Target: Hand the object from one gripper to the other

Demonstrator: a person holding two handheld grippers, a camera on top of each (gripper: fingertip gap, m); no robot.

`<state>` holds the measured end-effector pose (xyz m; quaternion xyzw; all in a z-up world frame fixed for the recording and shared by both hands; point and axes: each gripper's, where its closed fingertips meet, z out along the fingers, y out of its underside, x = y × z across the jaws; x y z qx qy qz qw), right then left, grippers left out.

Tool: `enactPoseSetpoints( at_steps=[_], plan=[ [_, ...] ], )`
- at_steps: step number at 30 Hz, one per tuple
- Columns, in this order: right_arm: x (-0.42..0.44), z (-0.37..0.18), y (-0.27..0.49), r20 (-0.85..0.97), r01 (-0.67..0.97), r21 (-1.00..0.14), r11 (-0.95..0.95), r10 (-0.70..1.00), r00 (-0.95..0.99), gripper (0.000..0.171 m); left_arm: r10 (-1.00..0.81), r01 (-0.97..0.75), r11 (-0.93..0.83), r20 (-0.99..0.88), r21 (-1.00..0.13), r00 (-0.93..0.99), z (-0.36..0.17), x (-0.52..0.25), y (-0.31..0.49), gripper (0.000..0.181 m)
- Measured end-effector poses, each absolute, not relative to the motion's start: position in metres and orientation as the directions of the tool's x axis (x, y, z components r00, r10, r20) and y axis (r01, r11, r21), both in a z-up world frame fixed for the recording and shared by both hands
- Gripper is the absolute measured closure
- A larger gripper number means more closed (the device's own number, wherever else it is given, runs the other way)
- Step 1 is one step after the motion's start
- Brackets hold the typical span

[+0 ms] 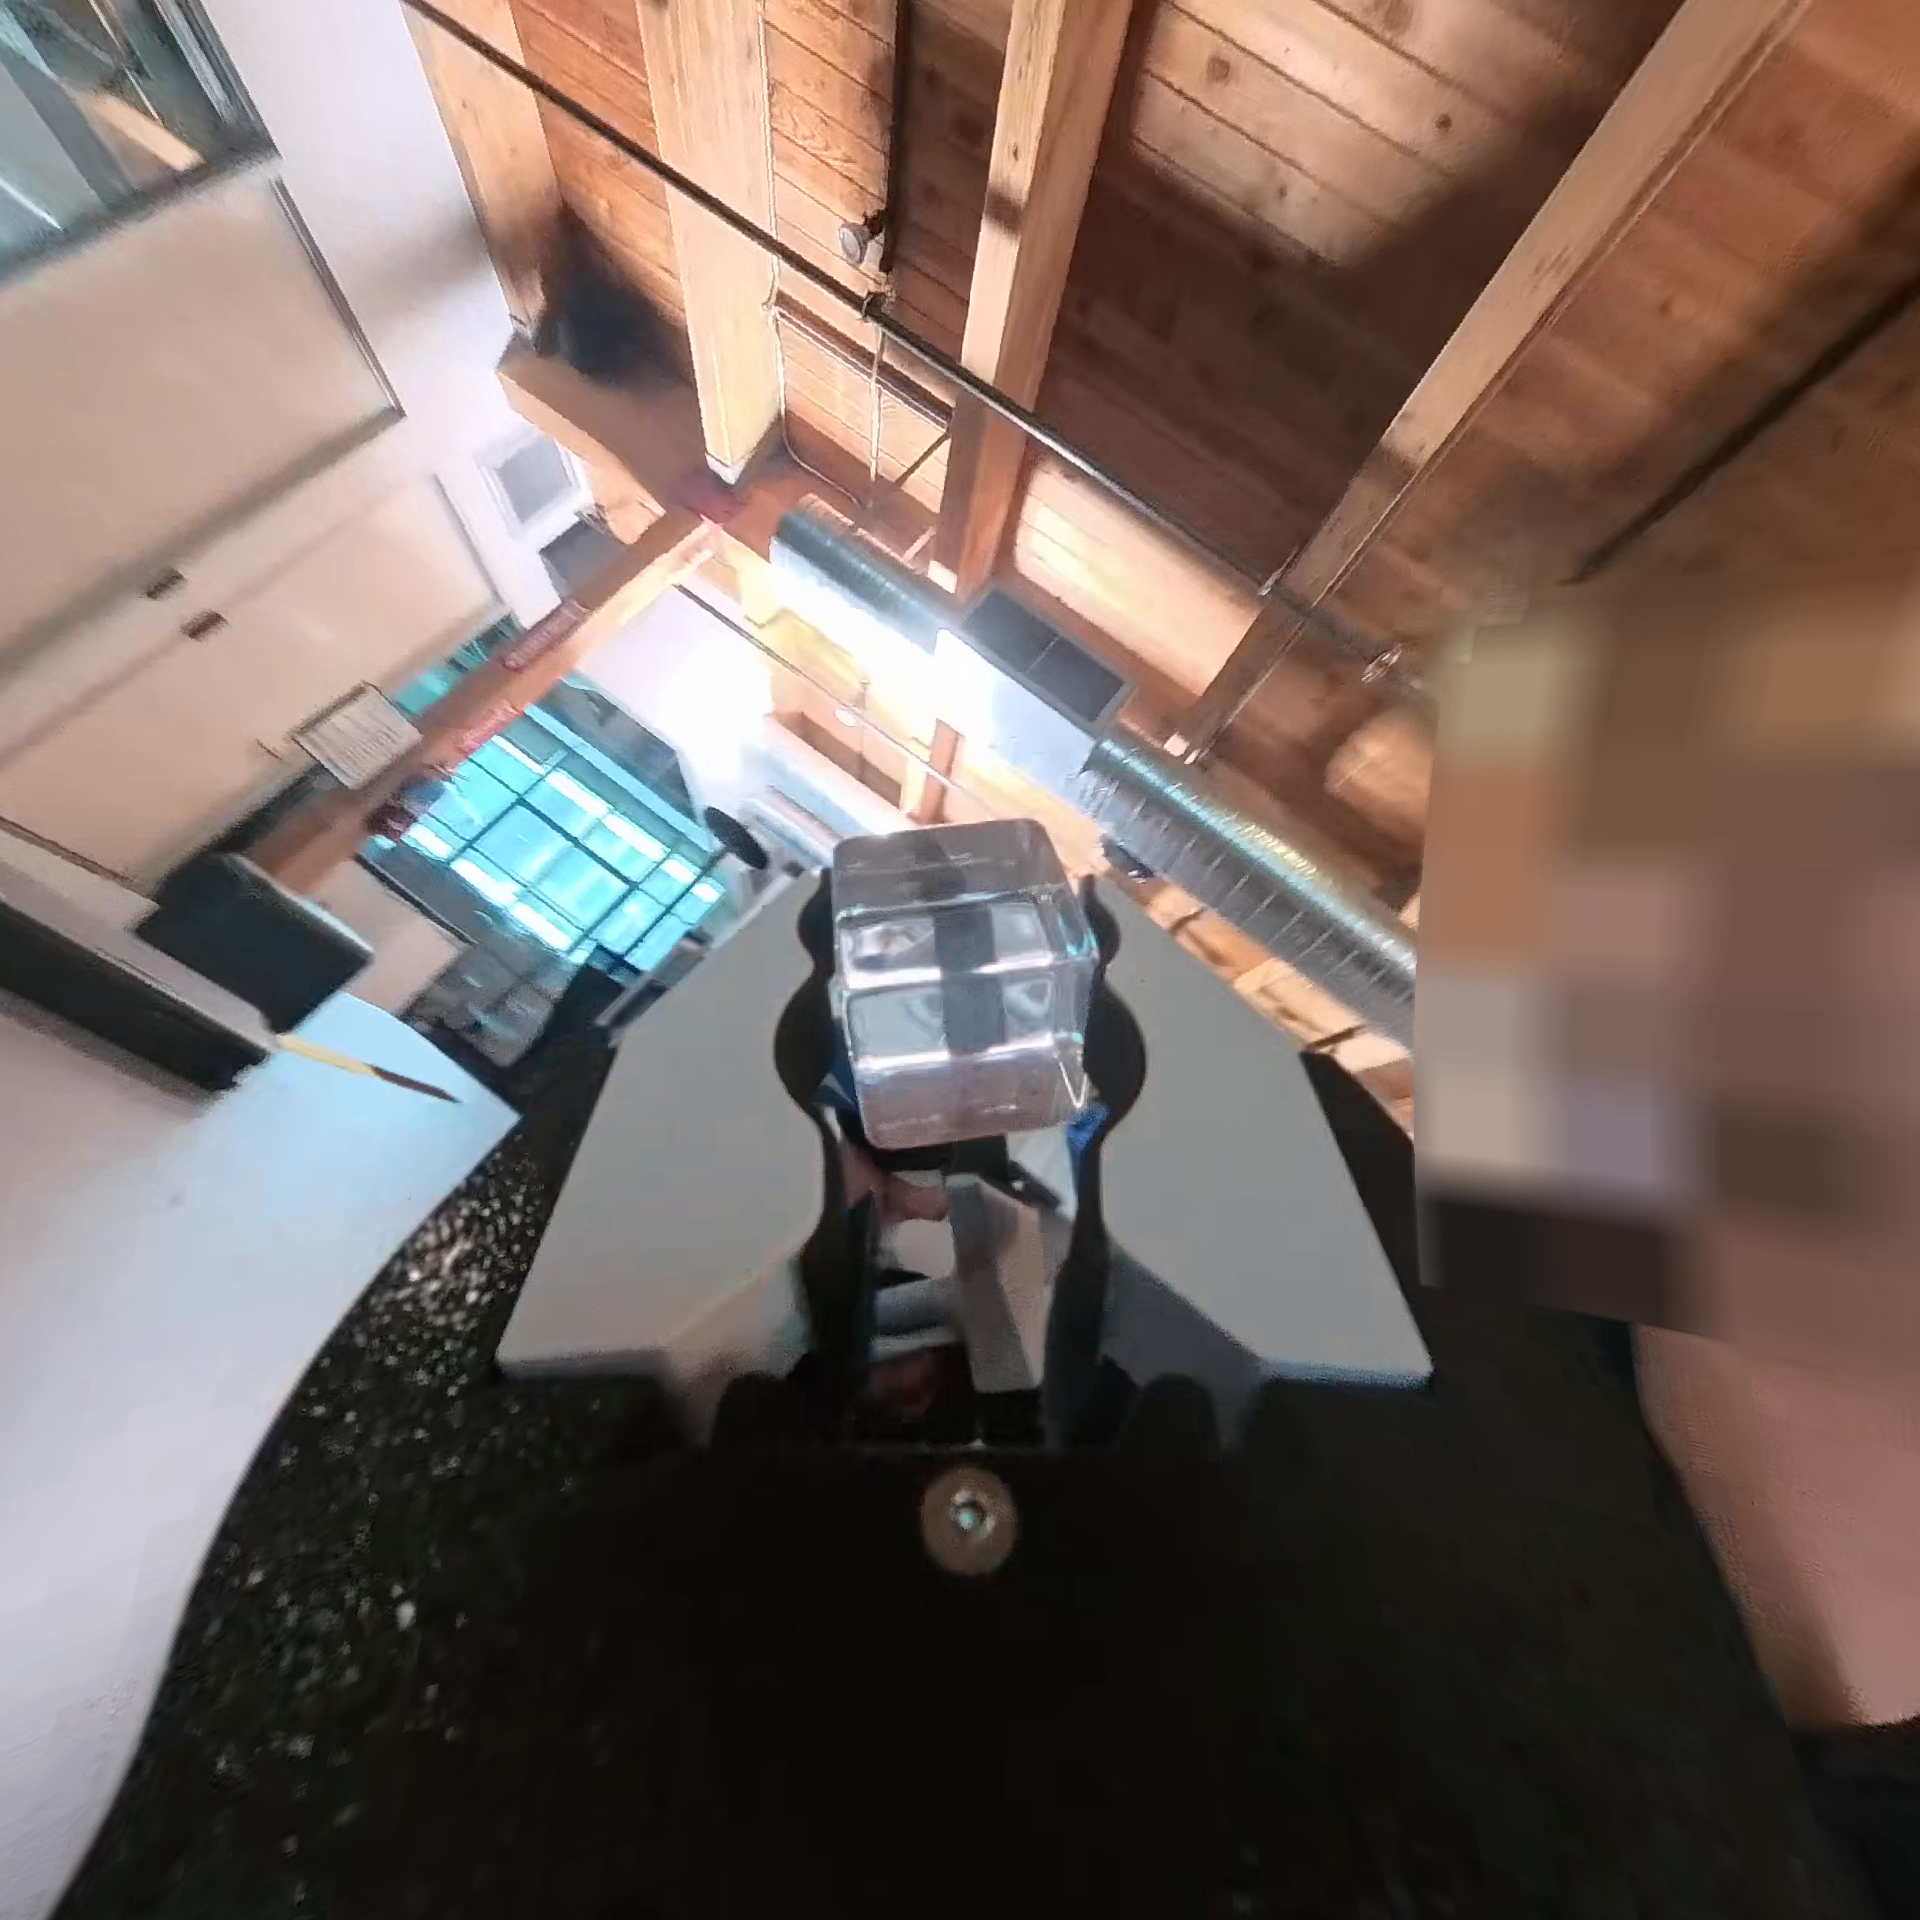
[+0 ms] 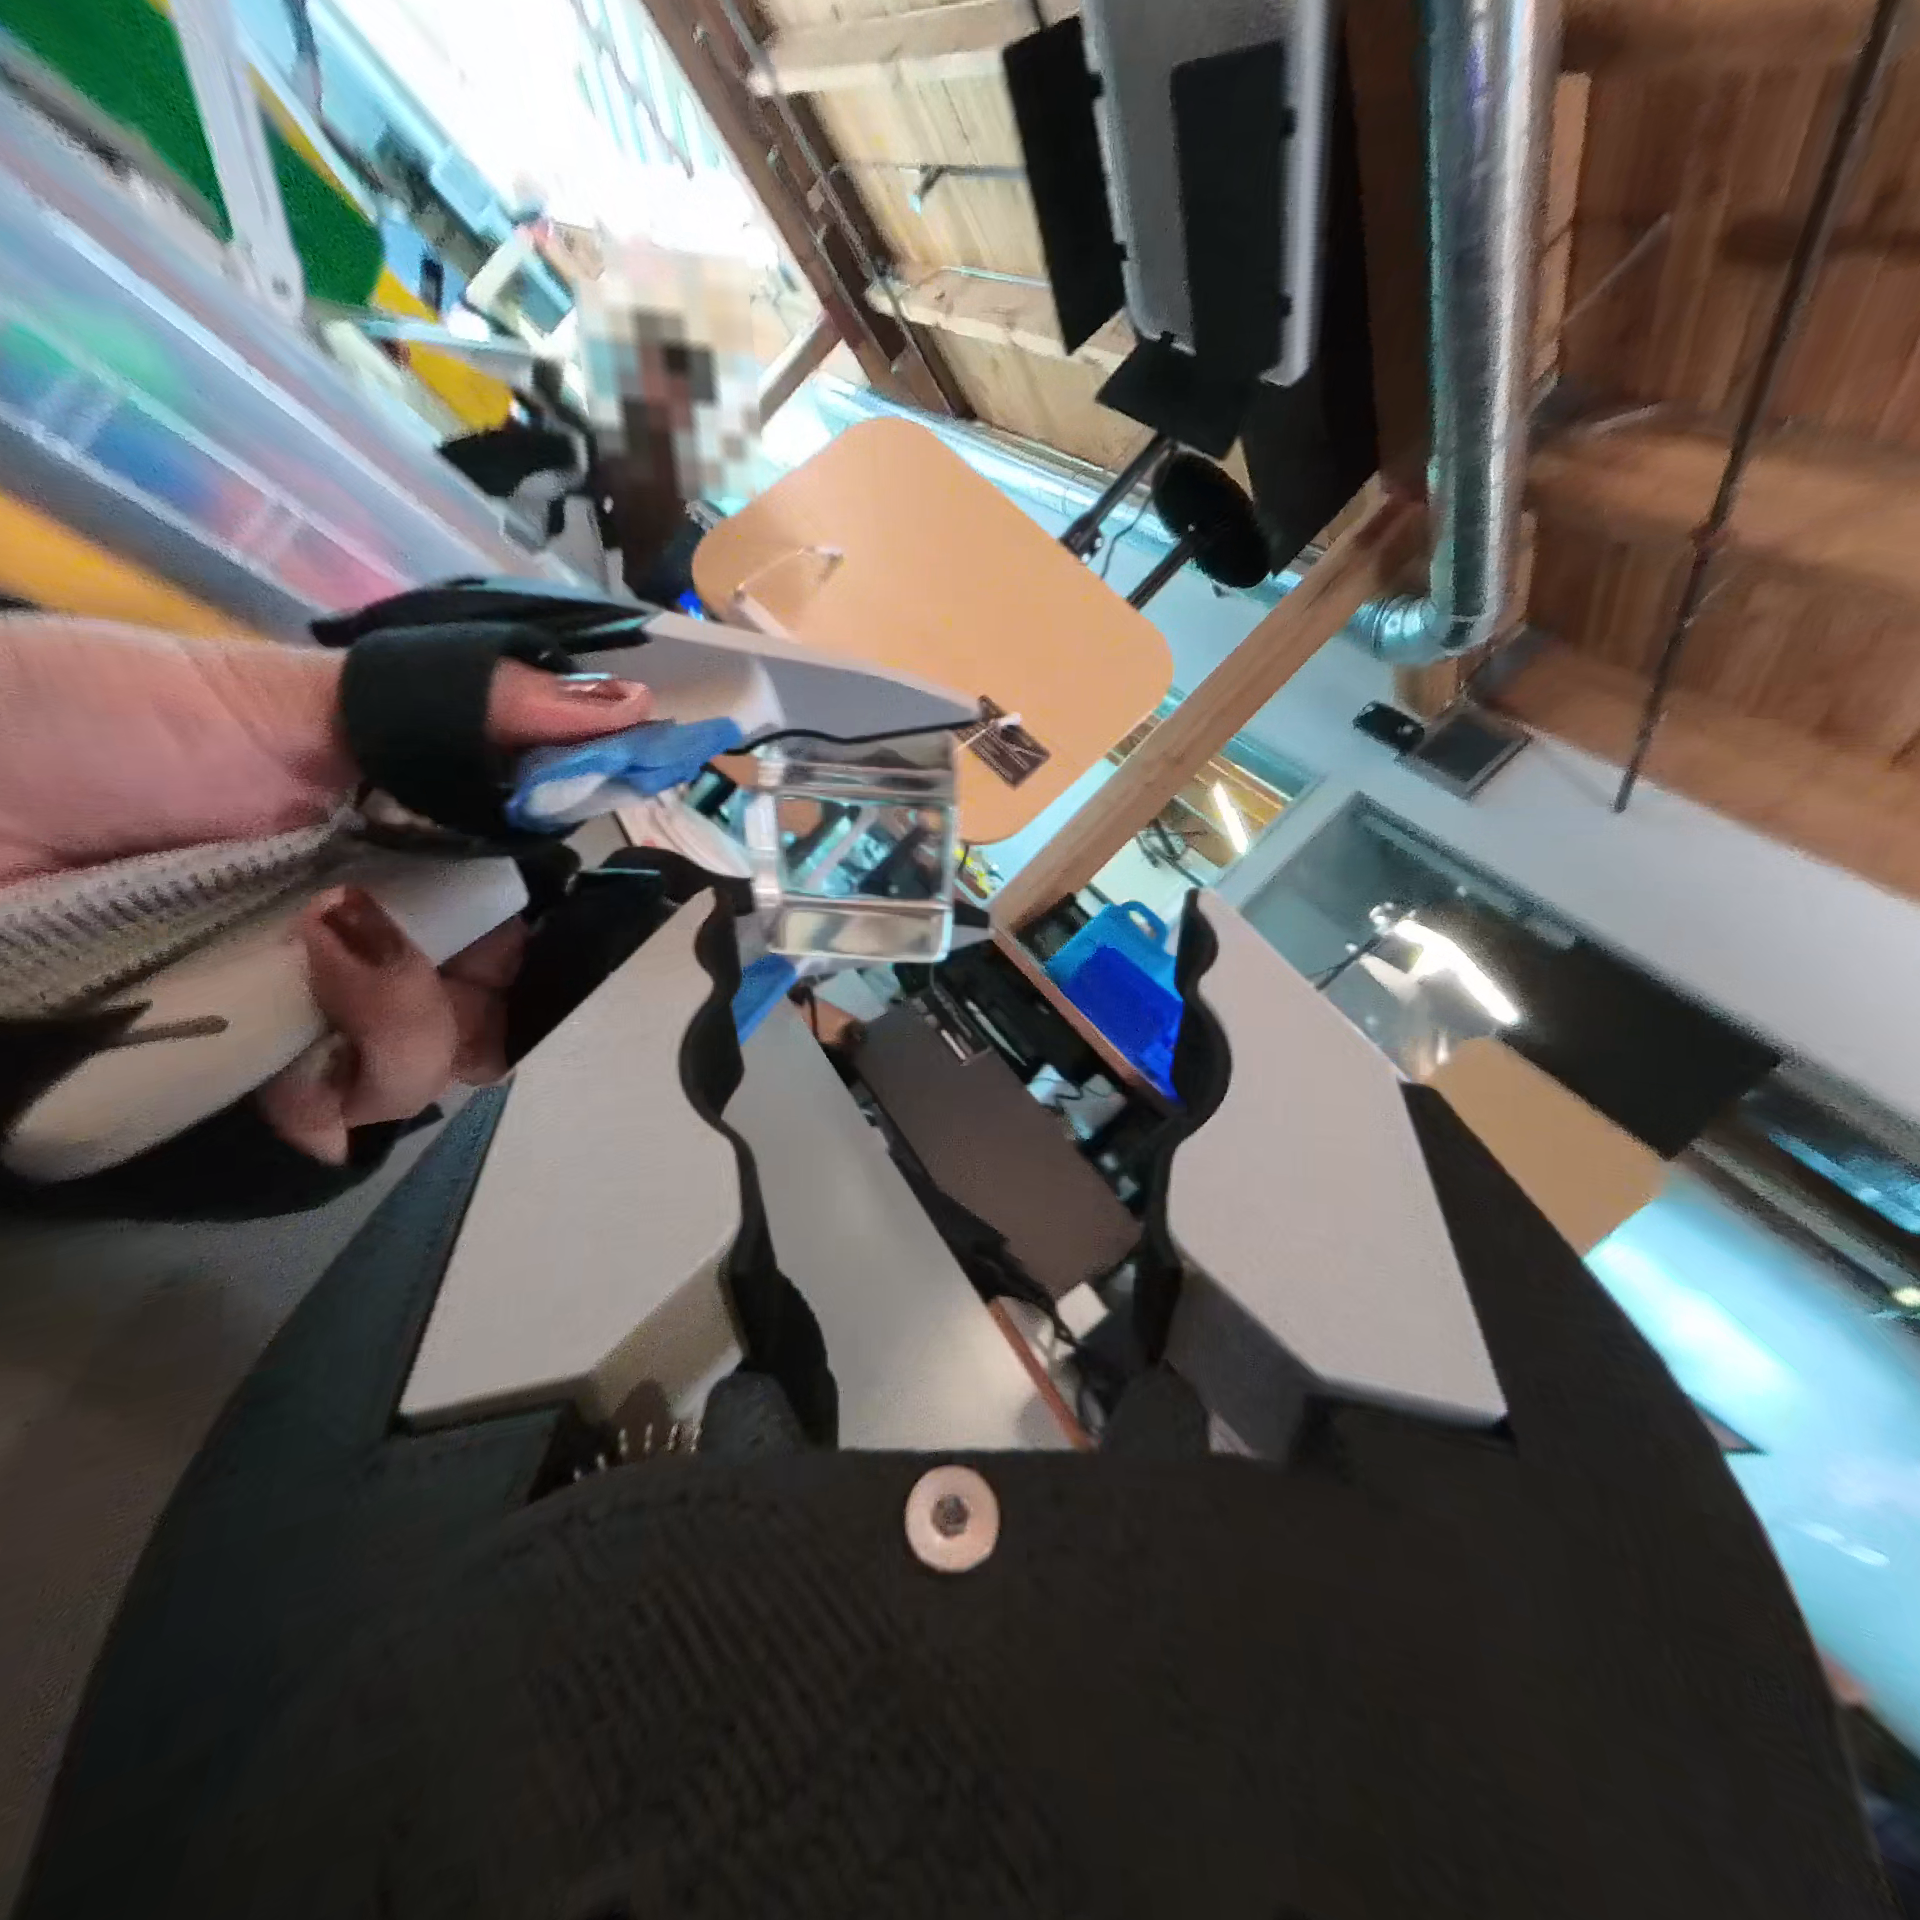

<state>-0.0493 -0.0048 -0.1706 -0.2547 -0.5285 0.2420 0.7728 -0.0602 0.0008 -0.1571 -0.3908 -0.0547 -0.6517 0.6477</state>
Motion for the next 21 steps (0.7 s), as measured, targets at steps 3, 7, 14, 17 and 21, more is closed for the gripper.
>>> enactPoseSetpoints(
  at_steps=[3, 7, 14, 17, 21],
  plan=[
    [-0.058, -0.182, -0.015, 0.773, -0.045, -0.581, 0.813, 0.568, 0.284, 0.101, -0.793, 0.889, -0.254, 0.608, -0.382, 0.035, -0.160, -0.052, 0.003, 0.137],
    [-0.059, -0.184, -0.017, 0.801, -0.012, -0.540, 0.841, 0.519, 0.298, 0.116, -0.788, 0.867, -0.295, 0.616, -0.402, 0.017, -0.163, -0.040, 0.004, 0.138],
    [-0.060, -0.185, -0.013, 0.790, 0.017, -0.568, 0.823, 0.539, 0.294, 0.127, -0.770, 0.868, -0.316, 0.638, -0.382, 0.000, -0.165, -0.042, 0.007, 0.138],
    [-0.060, -0.187, -0.011, 0.781, 0.022, -0.584, 0.811, 0.555, 0.287, 0.127, -0.777, 0.869, -0.299, 0.630, -0.395, 0.019, -0.164, -0.046, 0.006, 0.136],
    [-0.057, -0.186, -0.002, 0.740, 0.028, -0.637, 0.770, 0.601, 0.301, 0.127, -0.745, 0.829, -0.191, 0.628, -0.526, 0.226, -0.169, -0.049, 0.012, 0.116]
  ],
)
